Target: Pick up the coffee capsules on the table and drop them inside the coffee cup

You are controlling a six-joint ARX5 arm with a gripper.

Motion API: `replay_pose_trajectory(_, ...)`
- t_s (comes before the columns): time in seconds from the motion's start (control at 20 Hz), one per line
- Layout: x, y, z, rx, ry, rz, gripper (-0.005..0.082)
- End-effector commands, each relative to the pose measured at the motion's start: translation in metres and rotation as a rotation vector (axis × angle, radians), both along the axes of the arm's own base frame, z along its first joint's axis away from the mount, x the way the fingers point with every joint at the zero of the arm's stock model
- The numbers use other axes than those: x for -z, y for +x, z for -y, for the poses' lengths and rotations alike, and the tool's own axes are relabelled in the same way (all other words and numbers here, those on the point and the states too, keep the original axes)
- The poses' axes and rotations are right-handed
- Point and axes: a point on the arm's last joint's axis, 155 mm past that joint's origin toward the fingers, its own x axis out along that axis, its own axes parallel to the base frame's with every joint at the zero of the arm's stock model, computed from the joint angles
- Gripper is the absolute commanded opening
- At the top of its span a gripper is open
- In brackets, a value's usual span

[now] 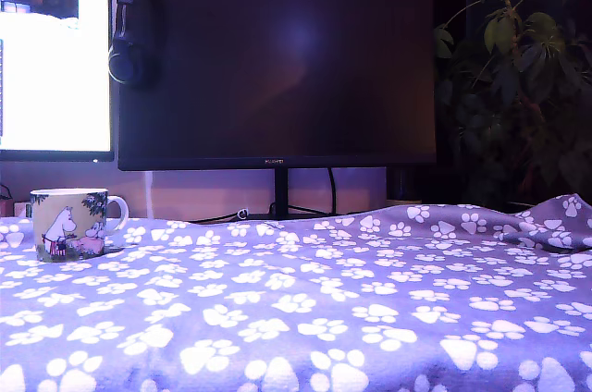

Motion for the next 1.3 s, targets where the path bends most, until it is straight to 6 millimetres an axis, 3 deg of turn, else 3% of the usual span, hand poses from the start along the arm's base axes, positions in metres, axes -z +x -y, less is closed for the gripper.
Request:
replay_pose_trajectory(0.0, 0.023, 0.003, -0.004, -0.02, -0.006, -0.041, -0.0019)
replay_pose_trajectory(0.15, 0.038, 0.004, -0.012, -0.053, -0.006, -0.071, -0.0019)
replay_pose_trajectory(0.6, 0.043, 0.003, -0.048, -0.199, -0.018, -0.082, -0.0019)
replay_pose_trajectory(0.9, 0.054, 0.002, -0.055, -0.233, -0.019, -0.133, 0.0009)
replay_pose_trajectory(0.95, 0.058, 0.002, -0.058, -0.245, -0.018, -0.147, 0.0107)
replay_pose_trajectory(1.1, 0.064, 0.002, -0.061, -0.269, -0.032, -0.173, 0.0616)
replay_pose_trajectory(1.15, 0.063, 0.002, -0.064, -0.281, -0.029, -0.169, 0.0678)
replay_pose_trajectory(1.25, 0.063, 0.001, -0.066, -0.292, -0.027, -0.169, 0.0682)
